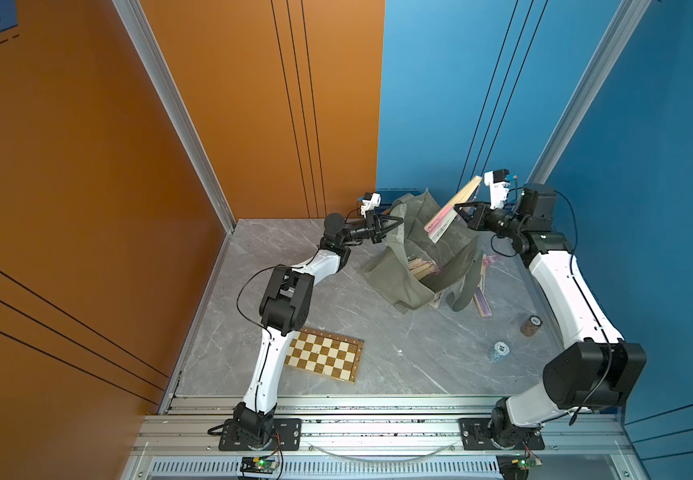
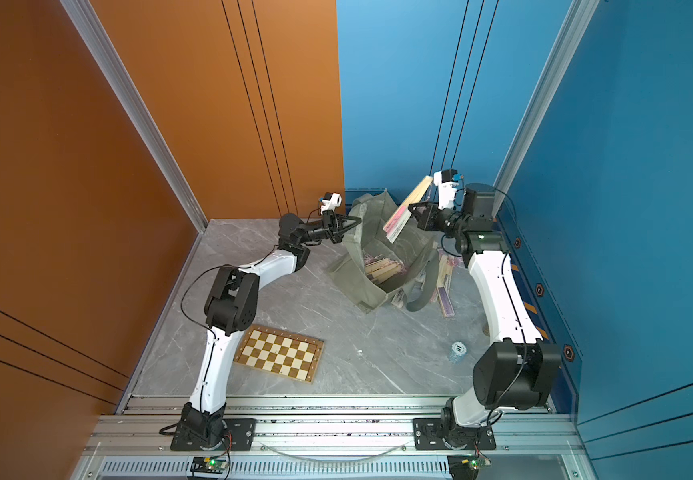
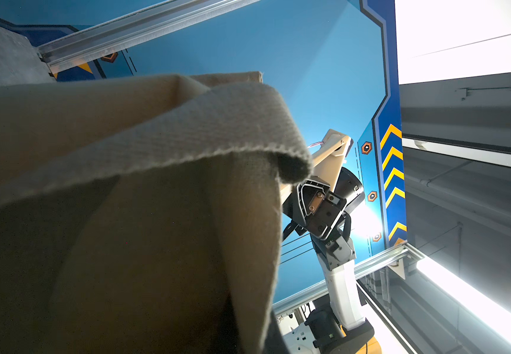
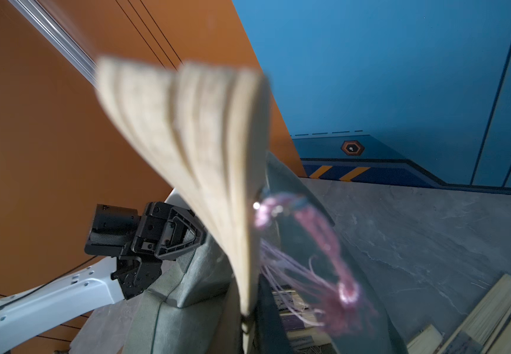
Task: Take out the folding fans from the tote bags
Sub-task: Pick up the folding fan from the canvas bag, then place the folding fan at the center of the board.
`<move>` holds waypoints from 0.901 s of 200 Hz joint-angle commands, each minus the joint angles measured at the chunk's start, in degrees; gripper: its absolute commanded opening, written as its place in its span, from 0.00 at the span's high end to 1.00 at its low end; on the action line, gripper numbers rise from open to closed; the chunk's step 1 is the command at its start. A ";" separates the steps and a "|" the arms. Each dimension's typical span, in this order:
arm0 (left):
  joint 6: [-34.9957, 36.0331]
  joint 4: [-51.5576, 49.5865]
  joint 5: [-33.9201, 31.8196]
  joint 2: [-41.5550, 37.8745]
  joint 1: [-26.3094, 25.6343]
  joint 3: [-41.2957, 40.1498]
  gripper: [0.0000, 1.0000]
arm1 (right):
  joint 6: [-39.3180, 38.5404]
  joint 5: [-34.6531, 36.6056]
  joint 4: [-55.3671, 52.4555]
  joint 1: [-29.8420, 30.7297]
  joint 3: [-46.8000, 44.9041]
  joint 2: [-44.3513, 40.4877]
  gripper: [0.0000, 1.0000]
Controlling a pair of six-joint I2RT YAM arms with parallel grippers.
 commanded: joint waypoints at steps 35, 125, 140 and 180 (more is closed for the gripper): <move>0.88 3.75 0.86 -0.66 1.61 2.30 1.00 | 18.61 -8.66 12.70 -9.23 -0.53 -3.63 0.94; 2.68 -6.83 8.73 -4.12 9.00 14.53 1.00 | 15.81 -6.49 -4.20 -19.49 2.13 -5.65 0.95; 0.15 -7.39 9.87 -2.59 9.73 20.37 1.00 | 12.64 -5.22 -9.64 -19.68 2.36 -4.96 0.96; -2.90 -10.34 12.52 1.01 10.28 30.65 1.00 | 4.50 0.18 -23.00 -18.62 1.98 -1.22 0.98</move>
